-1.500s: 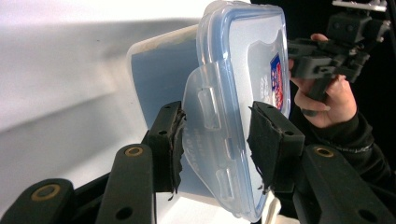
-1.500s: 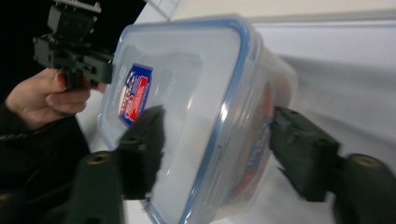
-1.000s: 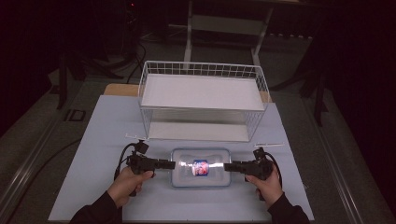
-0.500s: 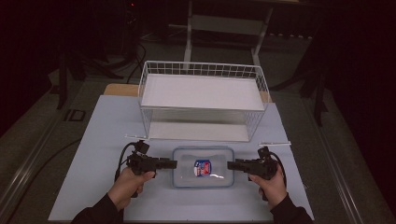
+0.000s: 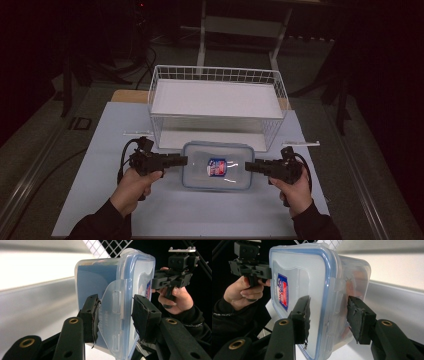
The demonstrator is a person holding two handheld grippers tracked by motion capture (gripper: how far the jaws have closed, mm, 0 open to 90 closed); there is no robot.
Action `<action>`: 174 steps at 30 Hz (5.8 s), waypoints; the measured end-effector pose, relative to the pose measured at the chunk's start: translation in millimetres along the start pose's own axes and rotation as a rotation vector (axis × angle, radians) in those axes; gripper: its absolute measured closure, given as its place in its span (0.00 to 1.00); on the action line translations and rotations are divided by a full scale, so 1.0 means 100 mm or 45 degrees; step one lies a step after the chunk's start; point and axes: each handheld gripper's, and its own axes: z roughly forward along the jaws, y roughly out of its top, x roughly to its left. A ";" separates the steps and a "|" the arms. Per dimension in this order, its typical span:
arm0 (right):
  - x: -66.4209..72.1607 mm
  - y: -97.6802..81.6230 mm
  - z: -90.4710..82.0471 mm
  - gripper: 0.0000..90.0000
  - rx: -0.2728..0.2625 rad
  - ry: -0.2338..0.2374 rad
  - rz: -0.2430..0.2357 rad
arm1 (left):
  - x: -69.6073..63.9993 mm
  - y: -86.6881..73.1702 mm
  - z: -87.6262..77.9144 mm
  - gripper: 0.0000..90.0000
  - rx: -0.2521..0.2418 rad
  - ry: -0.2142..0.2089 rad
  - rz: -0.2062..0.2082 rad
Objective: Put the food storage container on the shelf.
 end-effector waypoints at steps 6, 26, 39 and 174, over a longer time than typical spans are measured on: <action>0.09 0.12 -0.06 0.60 -0.028 0.004 -0.024 | -0.10 0.14 -0.07 0.64 -0.019 -0.003 0.027; 0.43 0.93 -0.37 0.60 -0.158 -0.035 -0.137 | -0.44 0.87 -0.28 0.64 -0.128 0.000 0.147; 0.40 1.47 -0.37 0.59 -0.212 -0.033 -0.138 | -0.48 1.35 -0.33 0.64 -0.180 0.049 0.192; 0.41 1.44 1.25 1.00 -0.074 -0.160 -0.192 | -0.03 -0.33 0.32 0.00 -0.375 0.261 0.463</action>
